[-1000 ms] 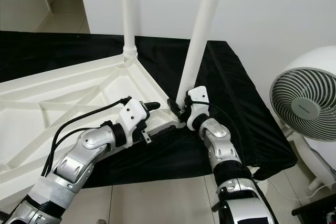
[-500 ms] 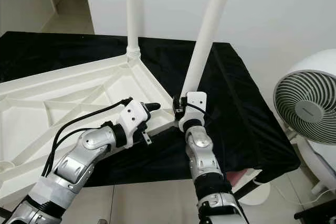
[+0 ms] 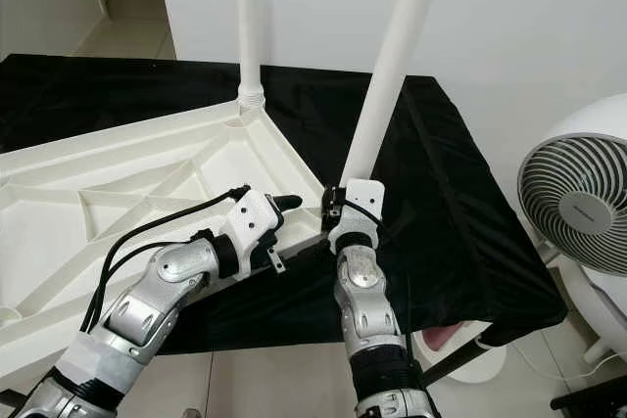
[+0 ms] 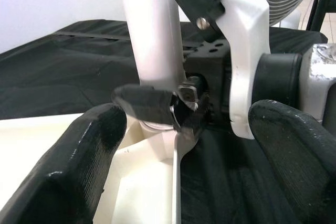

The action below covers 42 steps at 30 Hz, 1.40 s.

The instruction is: Building children table

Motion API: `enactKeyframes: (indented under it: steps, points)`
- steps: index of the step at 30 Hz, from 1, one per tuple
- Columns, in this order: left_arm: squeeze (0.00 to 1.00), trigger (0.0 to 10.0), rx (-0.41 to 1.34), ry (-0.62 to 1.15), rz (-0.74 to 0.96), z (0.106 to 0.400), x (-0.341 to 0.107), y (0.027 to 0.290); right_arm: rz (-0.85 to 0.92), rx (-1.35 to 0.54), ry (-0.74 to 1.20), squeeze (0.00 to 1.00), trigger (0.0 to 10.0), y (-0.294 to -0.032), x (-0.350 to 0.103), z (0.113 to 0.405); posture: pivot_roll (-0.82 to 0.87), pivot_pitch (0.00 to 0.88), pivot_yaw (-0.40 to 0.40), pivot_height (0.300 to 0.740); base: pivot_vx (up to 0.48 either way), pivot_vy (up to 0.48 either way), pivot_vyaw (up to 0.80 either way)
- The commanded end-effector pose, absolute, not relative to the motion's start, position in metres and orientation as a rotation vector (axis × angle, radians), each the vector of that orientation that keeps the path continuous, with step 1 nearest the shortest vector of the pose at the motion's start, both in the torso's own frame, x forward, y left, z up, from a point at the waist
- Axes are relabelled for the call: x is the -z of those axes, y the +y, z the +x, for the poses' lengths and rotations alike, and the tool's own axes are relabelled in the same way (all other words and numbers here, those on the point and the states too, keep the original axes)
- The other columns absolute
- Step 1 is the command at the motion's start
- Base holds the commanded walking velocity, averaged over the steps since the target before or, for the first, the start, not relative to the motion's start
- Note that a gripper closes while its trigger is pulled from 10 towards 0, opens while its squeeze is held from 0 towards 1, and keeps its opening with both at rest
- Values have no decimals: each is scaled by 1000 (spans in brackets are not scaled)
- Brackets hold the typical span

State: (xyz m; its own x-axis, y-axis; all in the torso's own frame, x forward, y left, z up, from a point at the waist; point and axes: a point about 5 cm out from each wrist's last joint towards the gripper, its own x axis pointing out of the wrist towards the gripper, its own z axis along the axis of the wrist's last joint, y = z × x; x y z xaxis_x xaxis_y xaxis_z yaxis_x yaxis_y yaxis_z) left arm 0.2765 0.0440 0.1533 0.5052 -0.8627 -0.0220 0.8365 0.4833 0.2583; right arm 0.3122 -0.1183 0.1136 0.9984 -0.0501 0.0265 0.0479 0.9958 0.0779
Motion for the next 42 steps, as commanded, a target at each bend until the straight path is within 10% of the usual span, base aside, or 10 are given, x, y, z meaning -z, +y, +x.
enactKeyframes:
  steps: [1,12,13,24,25,27,42]
  points:
    - [0,10000,1060,-103,258,273,-151,42,114,22,2,1000,10000,-122,-107,311,129,36,-59,740,0,0,0]
    - [0,10000,1072,-98,256,272,-150,41,28,-365,-30,1000,10000,-131,-119,320,120,33,-54,740,0,0,0]
    - [0,10000,1072,-98,257,272,-150,41,18,-408,-31,0,10000,-133,-120,319,119,33,-53,740,0,0,0]
    - [0,10000,1067,-101,257,274,-151,42,-81,-656,-32,0,9098,-149,-122,322,124,30,-56,740,0,0,0]
    - [0,10000,1063,-102,259,274,-152,42,-91,-665,-22,0,3608,-150,-120,322,129,29,-59,740,0,0,0]
    - [0,10000,1054,-106,259,275,-153,43,-75,-683,-11,0,0,-151,-117,322,134,31,-63,740,0,0,0]
    - [0,10000,1046,-106,258,277,-154,45,-61,-696,-10,0,0,-150,-112,320,130,32,-51,740,0,0,0]
